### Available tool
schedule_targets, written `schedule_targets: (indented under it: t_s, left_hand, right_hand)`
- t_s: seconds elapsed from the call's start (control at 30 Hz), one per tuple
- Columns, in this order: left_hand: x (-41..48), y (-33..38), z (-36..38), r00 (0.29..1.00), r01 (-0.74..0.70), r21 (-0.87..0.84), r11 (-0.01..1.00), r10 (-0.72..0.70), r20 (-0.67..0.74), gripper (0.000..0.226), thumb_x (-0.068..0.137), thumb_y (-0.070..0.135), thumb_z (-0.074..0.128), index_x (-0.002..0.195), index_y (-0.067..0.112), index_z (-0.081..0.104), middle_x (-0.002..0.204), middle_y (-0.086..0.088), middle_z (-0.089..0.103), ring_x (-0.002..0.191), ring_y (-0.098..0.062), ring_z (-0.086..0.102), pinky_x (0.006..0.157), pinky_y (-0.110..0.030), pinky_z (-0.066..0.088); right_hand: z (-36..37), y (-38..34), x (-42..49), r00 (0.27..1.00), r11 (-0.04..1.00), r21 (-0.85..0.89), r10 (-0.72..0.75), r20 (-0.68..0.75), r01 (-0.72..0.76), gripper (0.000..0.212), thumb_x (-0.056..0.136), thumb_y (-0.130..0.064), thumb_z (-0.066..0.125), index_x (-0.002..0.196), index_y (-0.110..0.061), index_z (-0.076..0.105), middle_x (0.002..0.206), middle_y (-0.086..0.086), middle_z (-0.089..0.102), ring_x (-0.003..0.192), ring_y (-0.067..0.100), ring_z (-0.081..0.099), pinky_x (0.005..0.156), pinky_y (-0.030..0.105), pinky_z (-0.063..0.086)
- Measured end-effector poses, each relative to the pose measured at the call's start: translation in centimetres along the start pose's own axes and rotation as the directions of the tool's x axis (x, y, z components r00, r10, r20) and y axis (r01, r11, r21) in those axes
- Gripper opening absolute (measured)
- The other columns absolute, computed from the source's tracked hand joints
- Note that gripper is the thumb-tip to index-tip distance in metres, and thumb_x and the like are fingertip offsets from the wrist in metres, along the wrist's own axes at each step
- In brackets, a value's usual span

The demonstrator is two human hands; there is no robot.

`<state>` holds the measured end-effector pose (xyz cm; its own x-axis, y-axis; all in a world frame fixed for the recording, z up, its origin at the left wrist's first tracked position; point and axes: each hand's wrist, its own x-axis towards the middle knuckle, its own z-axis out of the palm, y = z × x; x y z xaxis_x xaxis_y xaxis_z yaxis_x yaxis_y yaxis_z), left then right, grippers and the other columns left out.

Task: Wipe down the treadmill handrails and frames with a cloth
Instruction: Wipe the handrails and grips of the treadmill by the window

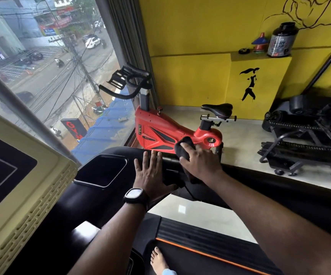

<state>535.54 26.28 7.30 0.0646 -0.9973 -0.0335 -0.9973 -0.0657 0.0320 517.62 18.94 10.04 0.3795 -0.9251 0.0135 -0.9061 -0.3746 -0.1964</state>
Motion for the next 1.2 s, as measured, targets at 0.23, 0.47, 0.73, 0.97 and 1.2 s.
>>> schedule_targets:
  t_s: [0.23, 0.47, 0.73, 0.97, 1.2]
  left_hand:
    - [0.2, 0.2, 0.0, 1.000, -0.006, -0.024, 1.000, 0.005, -0.029, 0.128, 0.057, 0.088, 0.034, 0.157, 0.011, 0.009, 0.166, -0.008, 0.003, 0.152, -0.032, -0.004, 0.116, -0.066, 0.002]
    - [0.1, 0.4, -0.4, 1.000, -0.024, 0.003, 1.000, 0.024, -0.017, 0.130, 0.057, 0.088, 0.029, 0.158, 0.011, 0.004, 0.166, -0.007, 0.001, 0.152, -0.029, -0.005, 0.119, -0.062, 0.001]
    - [0.3, 0.3, -0.2, 0.997, -0.061, 0.030, 0.998, 0.063, -0.053, 0.128, 0.058, 0.089, 0.030, 0.157, 0.011, 0.009, 0.165, -0.008, 0.009, 0.152, -0.030, 0.002, 0.119, -0.060, 0.008]
    - [0.4, 0.3, -0.1, 0.996, -0.077, 0.041, 0.996, 0.079, -0.052, 0.122, 0.062, 0.086, 0.033, 0.157, 0.013, 0.011, 0.165, -0.006, 0.011, 0.153, -0.029, 0.003, 0.120, -0.059, 0.009]
    - [0.4, 0.3, 0.1, 0.980, -0.165, 0.044, 0.985, 0.169, -0.108, 0.116, 0.065, 0.081, 0.034, 0.156, 0.012, 0.020, 0.164, -0.009, 0.020, 0.152, -0.028, 0.012, 0.121, -0.052, 0.013]
  right_hand:
    - [2.6, -1.2, -3.6, 0.964, 0.976, -0.128, -0.197, -0.176, 0.176, 0.066, 0.081, -0.052, 0.054, 0.145, -0.039, 0.049, 0.133, 0.013, 0.060, 0.114, 0.038, 0.058, 0.089, 0.053, 0.041]
    - [2.3, -1.3, -3.5, 0.970, 0.992, -0.067, 0.087, -0.227, -0.104, 0.058, 0.085, -0.049, 0.059, 0.141, -0.032, 0.057, 0.119, 0.017, 0.064, 0.100, 0.038, 0.061, 0.084, 0.052, 0.045]
    - [1.1, 0.6, -1.6, 0.992, 0.996, -0.065, 0.052, -0.115, -0.059, 0.066, 0.083, -0.060, 0.038, 0.142, -0.036, 0.054, 0.113, 0.015, 0.068, 0.091, 0.039, 0.066, 0.075, 0.046, 0.052]
    - [2.2, -0.7, -3.7, 0.970, 0.981, -0.149, -0.149, -0.194, 0.121, 0.062, 0.081, -0.056, 0.053, 0.141, -0.039, 0.055, 0.130, 0.010, 0.063, 0.105, 0.038, 0.062, 0.088, 0.053, 0.043]
    - [1.7, 0.1, -3.8, 0.978, 0.996, -0.054, 0.056, -0.203, -0.068, 0.059, 0.085, -0.050, 0.046, 0.140, -0.034, 0.056, 0.123, 0.014, 0.064, 0.105, 0.039, 0.061, 0.086, 0.052, 0.046]
